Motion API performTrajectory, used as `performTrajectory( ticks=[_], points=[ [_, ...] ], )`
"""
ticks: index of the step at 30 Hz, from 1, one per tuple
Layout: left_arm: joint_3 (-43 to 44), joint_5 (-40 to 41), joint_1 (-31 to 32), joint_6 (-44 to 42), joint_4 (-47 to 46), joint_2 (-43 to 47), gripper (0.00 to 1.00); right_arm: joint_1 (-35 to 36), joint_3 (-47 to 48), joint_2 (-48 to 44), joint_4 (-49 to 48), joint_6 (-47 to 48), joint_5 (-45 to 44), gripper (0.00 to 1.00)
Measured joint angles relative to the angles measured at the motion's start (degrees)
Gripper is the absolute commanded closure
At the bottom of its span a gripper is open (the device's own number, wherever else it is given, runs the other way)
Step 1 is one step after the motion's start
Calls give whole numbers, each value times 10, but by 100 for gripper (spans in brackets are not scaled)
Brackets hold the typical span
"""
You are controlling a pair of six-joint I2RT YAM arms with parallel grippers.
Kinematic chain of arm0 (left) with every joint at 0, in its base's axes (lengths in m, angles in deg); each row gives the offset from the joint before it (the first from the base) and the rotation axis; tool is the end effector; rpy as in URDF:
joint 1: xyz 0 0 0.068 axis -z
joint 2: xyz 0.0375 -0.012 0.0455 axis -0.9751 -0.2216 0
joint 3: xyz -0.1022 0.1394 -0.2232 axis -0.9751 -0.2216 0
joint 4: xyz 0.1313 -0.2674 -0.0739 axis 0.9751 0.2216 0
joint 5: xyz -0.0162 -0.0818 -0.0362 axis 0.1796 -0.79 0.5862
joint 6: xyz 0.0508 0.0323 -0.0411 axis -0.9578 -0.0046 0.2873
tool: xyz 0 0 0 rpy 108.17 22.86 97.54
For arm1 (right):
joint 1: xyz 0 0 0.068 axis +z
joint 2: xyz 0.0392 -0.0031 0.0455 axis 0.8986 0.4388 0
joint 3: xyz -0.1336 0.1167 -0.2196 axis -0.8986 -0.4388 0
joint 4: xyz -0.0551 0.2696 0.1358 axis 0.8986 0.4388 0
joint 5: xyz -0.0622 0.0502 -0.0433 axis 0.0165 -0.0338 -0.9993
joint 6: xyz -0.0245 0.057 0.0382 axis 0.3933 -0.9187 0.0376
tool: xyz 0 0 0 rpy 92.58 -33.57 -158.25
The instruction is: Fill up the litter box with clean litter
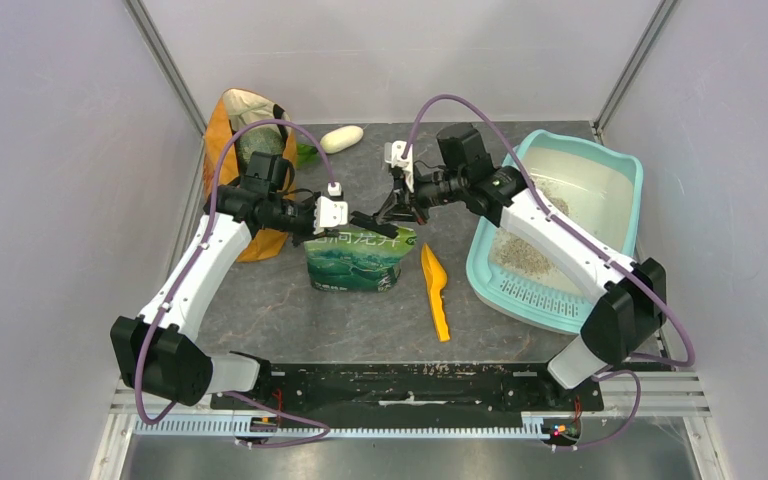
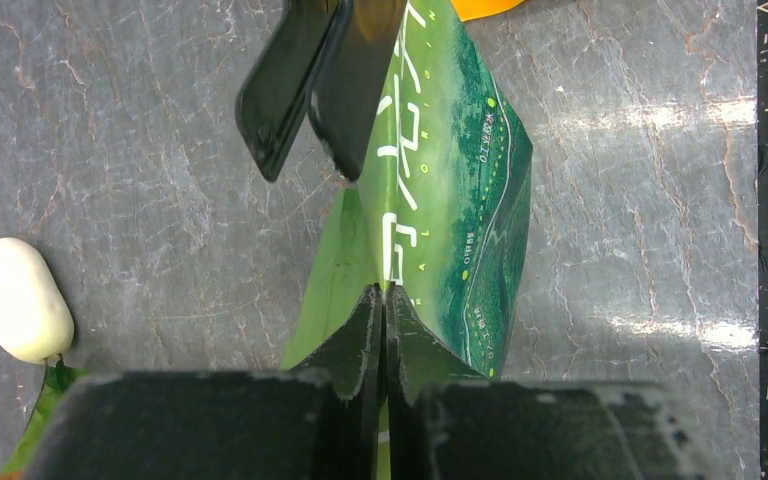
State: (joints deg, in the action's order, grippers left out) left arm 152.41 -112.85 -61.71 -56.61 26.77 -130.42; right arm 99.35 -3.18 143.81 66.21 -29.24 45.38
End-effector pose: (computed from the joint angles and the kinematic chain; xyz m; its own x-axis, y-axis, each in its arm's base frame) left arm 0.2878 -0.1231 0.3180 0.2291 0.6443 -0.7297 0.9573 -0.0134 0.2888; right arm 0.3144 0.2786 0.3596 0.0379 -0.3447 -0.9379 -0.9987 0.0184 -0.0472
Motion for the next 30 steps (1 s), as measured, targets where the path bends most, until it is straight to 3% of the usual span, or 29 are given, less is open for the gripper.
performTrajectory(
  ticks=[14,30],
  points=[
    [0,0,0,0,0,-1,98,6,-31,17,-67,1,10,100],
    [0,-1,0,0,0,-5,98,8,-40,24,30,141,-23,100]
  ],
)
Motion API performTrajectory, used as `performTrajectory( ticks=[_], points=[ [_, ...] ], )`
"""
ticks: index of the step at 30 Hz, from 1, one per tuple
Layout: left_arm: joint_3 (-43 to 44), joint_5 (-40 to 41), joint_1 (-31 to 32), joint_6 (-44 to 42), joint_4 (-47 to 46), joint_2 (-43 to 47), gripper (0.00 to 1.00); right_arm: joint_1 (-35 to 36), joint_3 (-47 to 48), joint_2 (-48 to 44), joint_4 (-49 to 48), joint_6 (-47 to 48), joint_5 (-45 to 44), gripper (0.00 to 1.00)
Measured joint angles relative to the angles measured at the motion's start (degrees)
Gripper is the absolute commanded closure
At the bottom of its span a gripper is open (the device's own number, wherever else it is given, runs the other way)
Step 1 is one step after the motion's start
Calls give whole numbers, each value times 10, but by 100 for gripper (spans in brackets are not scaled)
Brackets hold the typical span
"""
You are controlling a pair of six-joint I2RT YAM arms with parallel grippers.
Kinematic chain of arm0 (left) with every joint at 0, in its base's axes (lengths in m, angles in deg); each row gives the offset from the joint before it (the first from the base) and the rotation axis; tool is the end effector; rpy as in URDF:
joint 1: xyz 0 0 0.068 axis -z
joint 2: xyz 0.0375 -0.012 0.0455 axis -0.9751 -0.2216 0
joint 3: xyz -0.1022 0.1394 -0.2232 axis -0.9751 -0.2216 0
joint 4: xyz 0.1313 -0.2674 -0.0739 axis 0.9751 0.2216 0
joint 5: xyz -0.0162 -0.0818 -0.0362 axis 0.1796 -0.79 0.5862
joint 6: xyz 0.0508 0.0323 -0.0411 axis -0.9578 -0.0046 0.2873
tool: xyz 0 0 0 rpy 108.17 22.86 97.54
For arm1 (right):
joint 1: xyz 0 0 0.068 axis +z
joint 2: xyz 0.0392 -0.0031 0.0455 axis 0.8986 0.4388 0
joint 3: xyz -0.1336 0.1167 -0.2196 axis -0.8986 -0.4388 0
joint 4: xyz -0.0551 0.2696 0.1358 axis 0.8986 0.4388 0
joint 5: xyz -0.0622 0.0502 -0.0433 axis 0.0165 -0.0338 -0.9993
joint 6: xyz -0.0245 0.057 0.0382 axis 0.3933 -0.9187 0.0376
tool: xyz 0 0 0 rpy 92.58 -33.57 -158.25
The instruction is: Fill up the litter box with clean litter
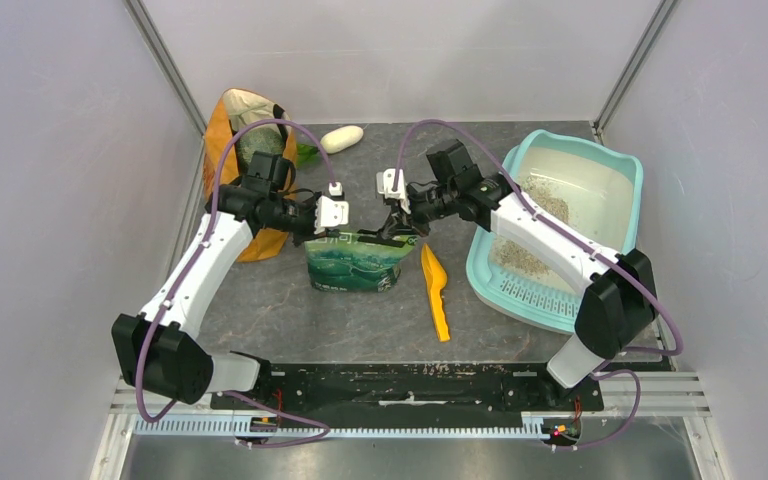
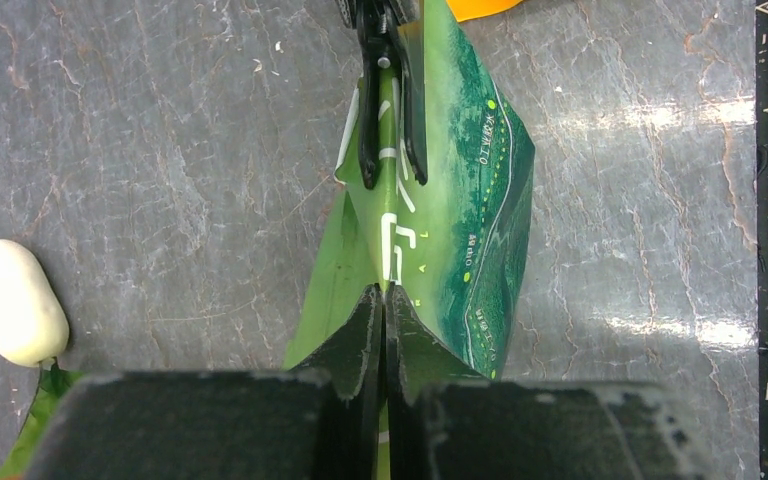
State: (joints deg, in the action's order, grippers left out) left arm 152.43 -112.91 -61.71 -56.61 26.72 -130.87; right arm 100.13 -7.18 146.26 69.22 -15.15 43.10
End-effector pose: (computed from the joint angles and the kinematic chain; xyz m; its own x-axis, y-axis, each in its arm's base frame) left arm 0.2895 -0.1236 0.3159 0.2246 0.6448 -0.7306 0.9592 -0.0142 0.2824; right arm 0.3145 0.2837 0.3092 0.1653 -0.4458 -0.8797 -0.9862 -0.0722 -0.1488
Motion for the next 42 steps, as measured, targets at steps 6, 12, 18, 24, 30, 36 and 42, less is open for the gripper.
performTrajectory(
  ticks=[6,12,18,24,30,36,42],
  points=[
    [2,-1,0,0,0,-3,98,6,43,13,76,50,-36,100],
    [6,-5,0,0,0,-11,98,17,75,32,115,68,-68,100],
    [6,-5,0,0,1,-11,98,29,95,44,130,67,-94,100],
    [6,-9,0,0,2,-11,98,34,102,50,135,67,-107,100],
    [6,-10,0,0,3,-12,98,37,112,62,140,67,-116,98],
    [6,-10,0,0,3,-12,98,38,118,64,146,59,-116,50],
    [6,-16,0,0,2,-11,98,40,119,64,151,34,-124,19]
  ],
)
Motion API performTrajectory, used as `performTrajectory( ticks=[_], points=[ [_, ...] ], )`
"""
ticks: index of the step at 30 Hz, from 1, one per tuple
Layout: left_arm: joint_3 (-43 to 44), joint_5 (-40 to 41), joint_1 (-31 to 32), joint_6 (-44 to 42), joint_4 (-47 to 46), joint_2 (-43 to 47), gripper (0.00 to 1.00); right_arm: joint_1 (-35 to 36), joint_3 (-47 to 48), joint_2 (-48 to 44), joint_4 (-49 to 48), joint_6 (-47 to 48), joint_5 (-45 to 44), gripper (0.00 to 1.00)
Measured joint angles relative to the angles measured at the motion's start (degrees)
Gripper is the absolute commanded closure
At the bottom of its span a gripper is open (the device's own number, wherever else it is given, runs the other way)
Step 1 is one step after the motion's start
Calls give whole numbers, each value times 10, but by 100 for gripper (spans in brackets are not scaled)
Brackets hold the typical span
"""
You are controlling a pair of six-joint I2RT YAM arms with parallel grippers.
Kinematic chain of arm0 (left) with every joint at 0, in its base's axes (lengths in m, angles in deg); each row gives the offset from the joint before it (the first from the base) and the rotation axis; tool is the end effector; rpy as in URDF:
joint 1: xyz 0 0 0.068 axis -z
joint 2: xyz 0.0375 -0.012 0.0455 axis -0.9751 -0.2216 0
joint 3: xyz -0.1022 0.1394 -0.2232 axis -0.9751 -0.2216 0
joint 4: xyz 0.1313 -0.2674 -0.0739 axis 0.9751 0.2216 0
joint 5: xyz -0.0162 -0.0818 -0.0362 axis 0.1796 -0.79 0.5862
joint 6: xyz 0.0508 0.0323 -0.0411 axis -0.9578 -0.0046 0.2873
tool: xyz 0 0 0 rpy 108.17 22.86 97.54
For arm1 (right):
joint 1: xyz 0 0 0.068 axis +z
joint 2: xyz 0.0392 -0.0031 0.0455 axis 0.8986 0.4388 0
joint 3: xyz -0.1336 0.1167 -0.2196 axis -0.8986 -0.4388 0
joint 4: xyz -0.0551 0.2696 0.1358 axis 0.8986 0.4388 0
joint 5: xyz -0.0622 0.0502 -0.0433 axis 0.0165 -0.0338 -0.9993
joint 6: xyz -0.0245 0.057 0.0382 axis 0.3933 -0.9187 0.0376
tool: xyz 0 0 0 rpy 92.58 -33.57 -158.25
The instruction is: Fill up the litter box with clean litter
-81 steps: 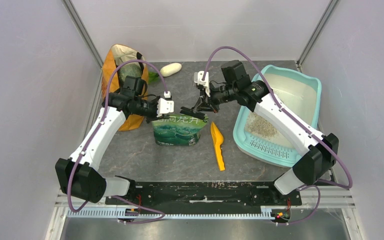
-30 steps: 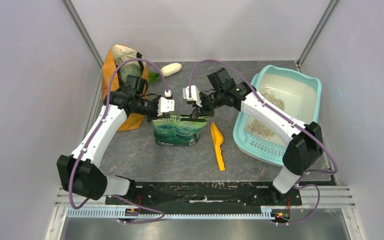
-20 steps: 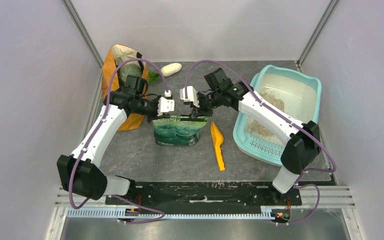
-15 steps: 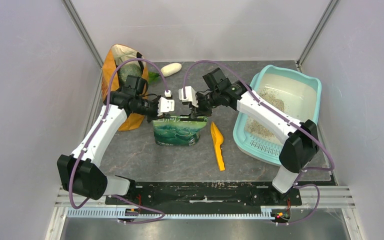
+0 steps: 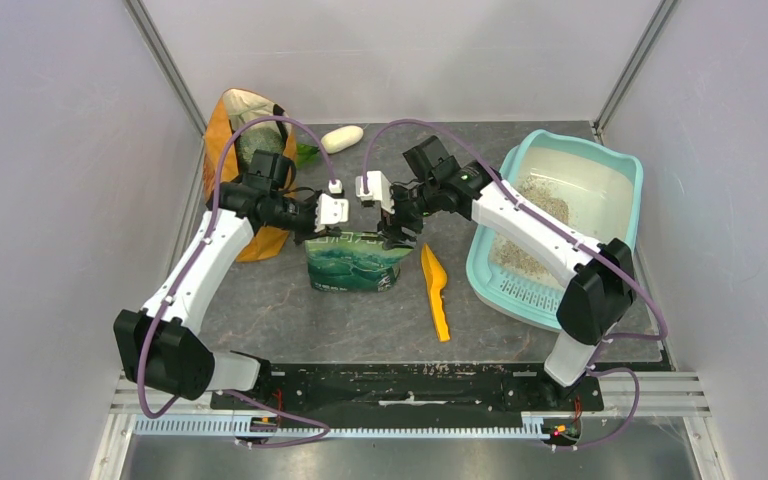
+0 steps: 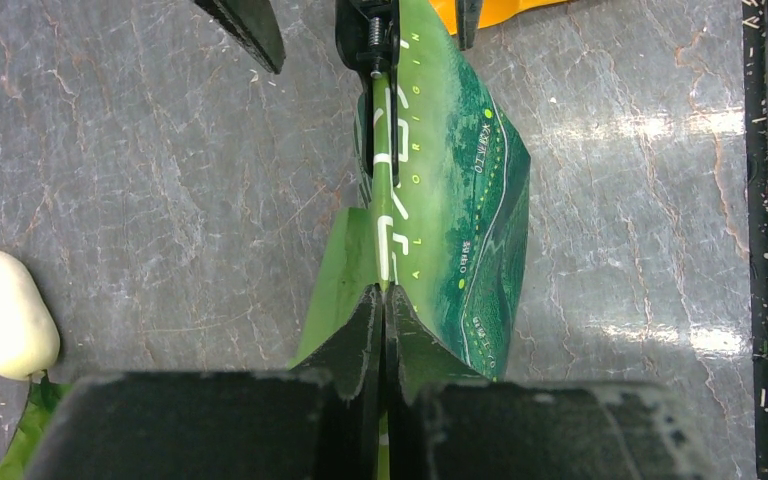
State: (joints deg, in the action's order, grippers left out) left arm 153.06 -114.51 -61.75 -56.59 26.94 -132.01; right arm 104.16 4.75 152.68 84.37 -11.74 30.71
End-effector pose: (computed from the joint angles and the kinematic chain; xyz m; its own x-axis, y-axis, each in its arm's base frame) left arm 0.2928 -0.1256 0.3148 0.2190 0.6272 -0.7474 0.9641 -0.0215 0.2645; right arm 0.3162 0.3108 0.3145 0.1493 -0.6393 -0.7544 -0.9875 -0.0568 -0.1472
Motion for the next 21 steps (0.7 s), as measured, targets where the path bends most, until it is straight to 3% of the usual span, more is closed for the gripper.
performTrajectory(
  ticks=[2,9,15,21],
  points=[
    [0,0,0,0,0,0,98,-2,0,0,0,-13,0,3],
    [0,10,0,59,-41,-2,98,-61,28,-14,-19,-118,18,3],
    [0,46,0,175,-146,-26,98,-139,32,-49,-55,-179,25,3],
    [-1,82,1,261,-259,-63,98,-157,19,-77,-72,-204,26,3]
  ],
)
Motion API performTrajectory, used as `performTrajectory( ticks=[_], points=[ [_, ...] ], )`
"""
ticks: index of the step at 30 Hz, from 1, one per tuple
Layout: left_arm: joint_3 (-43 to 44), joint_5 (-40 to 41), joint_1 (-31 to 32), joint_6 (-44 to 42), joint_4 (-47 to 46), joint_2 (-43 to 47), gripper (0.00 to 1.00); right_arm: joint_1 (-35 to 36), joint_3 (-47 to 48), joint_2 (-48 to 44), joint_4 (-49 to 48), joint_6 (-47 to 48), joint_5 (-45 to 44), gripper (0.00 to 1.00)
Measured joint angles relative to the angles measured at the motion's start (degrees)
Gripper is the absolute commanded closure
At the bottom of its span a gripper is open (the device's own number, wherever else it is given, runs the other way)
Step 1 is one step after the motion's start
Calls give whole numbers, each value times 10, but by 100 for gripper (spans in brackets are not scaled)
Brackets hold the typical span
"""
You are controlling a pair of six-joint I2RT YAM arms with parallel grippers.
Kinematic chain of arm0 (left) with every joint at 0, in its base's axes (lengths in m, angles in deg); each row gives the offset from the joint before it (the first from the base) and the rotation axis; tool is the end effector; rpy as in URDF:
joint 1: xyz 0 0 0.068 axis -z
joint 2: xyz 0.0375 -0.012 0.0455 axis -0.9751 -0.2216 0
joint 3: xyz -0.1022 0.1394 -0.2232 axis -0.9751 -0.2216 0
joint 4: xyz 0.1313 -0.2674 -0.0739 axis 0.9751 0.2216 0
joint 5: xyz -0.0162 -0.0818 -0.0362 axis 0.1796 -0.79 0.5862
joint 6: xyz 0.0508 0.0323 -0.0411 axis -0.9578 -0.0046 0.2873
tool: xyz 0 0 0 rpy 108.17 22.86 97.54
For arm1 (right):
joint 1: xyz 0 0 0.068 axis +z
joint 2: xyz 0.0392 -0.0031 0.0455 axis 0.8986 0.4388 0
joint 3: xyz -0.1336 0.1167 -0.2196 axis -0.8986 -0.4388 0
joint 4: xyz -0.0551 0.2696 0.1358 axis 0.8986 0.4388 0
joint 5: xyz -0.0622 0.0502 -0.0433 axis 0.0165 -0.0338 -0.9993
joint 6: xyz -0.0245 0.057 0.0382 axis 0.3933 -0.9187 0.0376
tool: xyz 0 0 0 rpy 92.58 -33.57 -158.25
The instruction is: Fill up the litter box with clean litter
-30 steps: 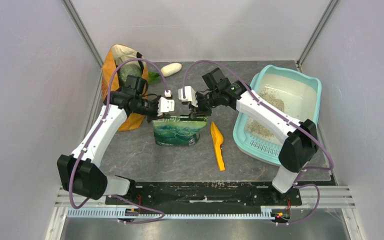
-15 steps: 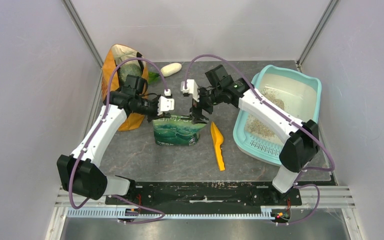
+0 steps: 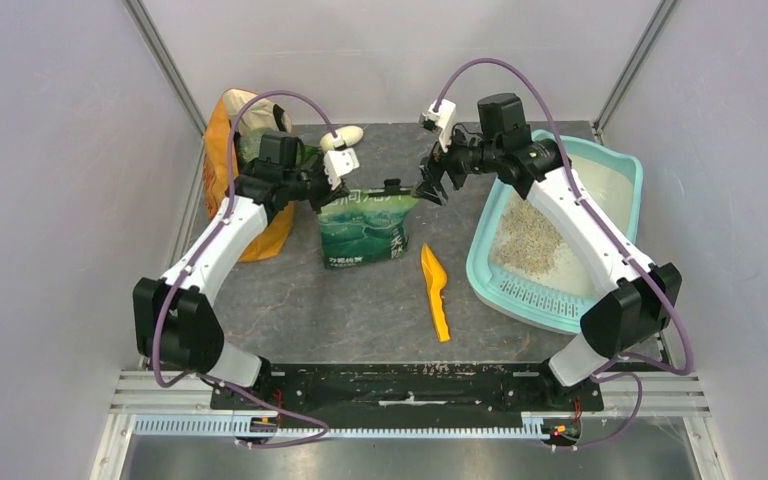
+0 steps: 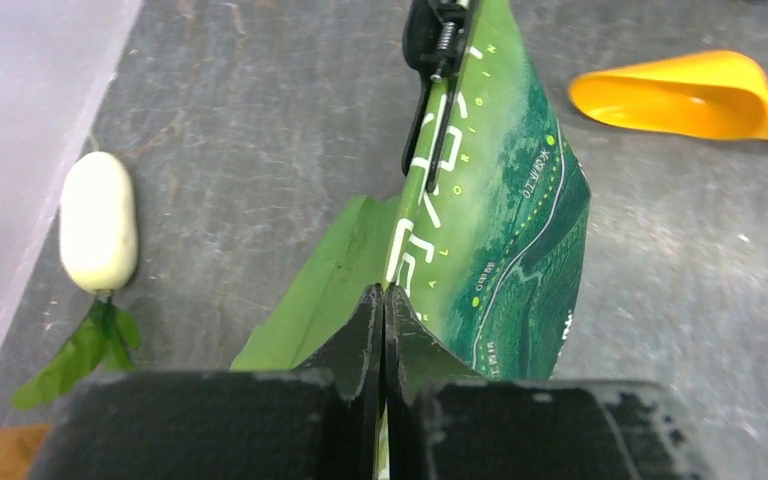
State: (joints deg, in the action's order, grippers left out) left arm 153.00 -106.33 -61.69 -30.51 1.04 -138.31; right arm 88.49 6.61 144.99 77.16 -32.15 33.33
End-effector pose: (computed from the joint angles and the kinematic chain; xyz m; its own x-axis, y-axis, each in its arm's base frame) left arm 0.3585 -0.1374 0.3083 0.0105 0.5753 -0.8178 0.9058 0.3409 0.2514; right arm 0.3672 0.2067 0.3950 -0.1364 -0.4251 -0.8948 -0.9197 0.3901 -0.0451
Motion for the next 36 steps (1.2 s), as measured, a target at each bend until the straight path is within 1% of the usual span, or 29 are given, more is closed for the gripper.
performTrajectory(
  ticks=[2,4,11,14,17,20,26,29,33,34,36],
  points=[
    [2,12,0,15,-33,-14,98,-2,-6,-3,-2,-6,0,3],
    [13,16,0,23,-46,-29,98,-5,-13,-5,-4,-10,0,3],
    [24,9,0,25,-37,-34,98,-23,-38,-19,-6,-21,0,3],
    [14,18,-1,25,-30,-18,98,-27,-48,-32,-7,-22,0,3],
    [-3,43,-2,22,-17,10,98,-28,-56,-45,-8,-22,0,3],
    [-19,66,-7,16,-5,36,98,-28,-59,-50,-8,-24,0,3],
    [-46,88,-11,9,12,79,98,-28,-62,-53,-8,-28,0,3],
    [-61,114,-11,-3,17,101,98,-28,-66,-59,-7,-27,-1,3],
    [-73,137,-25,-14,20,119,98,-28,-68,-67,-7,-27,0,3],
    [-77,142,-29,-17,20,123,95,-28,-68,-68,-7,-27,0,3],
    [-83,144,-33,-23,22,128,74,-28,-68,-70,-7,-27,0,3]
  ],
)
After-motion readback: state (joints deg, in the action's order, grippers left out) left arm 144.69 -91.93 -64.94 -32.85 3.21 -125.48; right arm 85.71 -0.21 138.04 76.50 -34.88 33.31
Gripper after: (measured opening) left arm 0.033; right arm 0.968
